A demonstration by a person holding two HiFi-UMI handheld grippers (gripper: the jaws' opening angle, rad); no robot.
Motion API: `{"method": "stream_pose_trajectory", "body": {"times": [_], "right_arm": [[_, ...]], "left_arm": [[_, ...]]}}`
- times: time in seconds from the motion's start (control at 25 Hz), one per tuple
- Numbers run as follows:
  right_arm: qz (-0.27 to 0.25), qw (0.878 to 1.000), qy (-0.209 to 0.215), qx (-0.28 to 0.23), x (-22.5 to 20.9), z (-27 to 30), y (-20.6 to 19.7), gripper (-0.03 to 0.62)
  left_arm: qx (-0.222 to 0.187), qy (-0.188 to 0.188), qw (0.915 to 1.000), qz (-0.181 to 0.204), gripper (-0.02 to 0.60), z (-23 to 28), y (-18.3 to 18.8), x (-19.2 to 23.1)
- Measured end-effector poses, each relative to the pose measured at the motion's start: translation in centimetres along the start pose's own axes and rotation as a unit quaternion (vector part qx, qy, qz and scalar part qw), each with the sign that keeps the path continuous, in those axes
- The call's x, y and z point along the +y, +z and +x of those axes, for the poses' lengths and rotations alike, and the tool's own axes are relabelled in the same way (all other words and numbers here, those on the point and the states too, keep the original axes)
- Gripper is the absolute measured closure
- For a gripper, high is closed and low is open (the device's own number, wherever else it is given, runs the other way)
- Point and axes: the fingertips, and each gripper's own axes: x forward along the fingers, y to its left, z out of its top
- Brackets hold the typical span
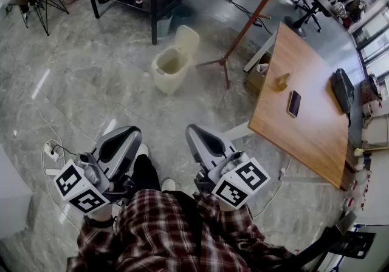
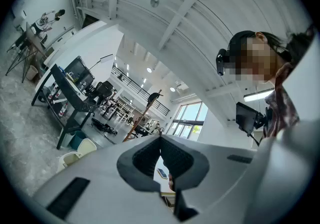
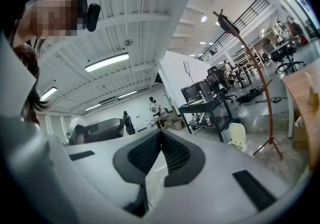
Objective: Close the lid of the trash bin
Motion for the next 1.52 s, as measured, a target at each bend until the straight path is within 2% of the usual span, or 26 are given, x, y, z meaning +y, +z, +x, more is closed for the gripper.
{"method": "stream_pose_trajectory", "body": {"times": [0.32,0.56,0.84,0.96,1.24,1.52], "right_arm": [[-0.005,1.0,-0.01,-0.012,-3.2,10.6,3.0,0.581],[0.015,0.999,-0.048,-0.02,-6.8,17.0,3.7,0.58],[0.034,0.995,-0.09,-0.009,-10.3,20.2,3.0,0.581],[0.047,0.993,-0.104,-0.001,-12.4,21.1,2.7,0.581],[0.055,0.994,-0.095,0.008,-18.8,25.8,4.6,0.58],[0.042,0.996,-0.077,0.003,-27.6,30.2,10.5,0.58]], "left_arm": [[0.006,-0.011,0.9999,0.004,0.571,3.0,6.0,9.7],[0.021,-0.024,0.9995,-0.005,0.571,4.5,9.6,16.4],[0.056,-0.024,0.9978,-0.027,0.571,6.3,9.4,22.5],[0.057,-0.033,0.9969,-0.043,0.57,8.0,9.4,23.9],[0.04,-0.027,0.9972,-0.057,0.571,13.8,10.8,29.0],[0.019,-0.018,0.9988,-0.041,0.571,23.2,13.8,33.4]]}}
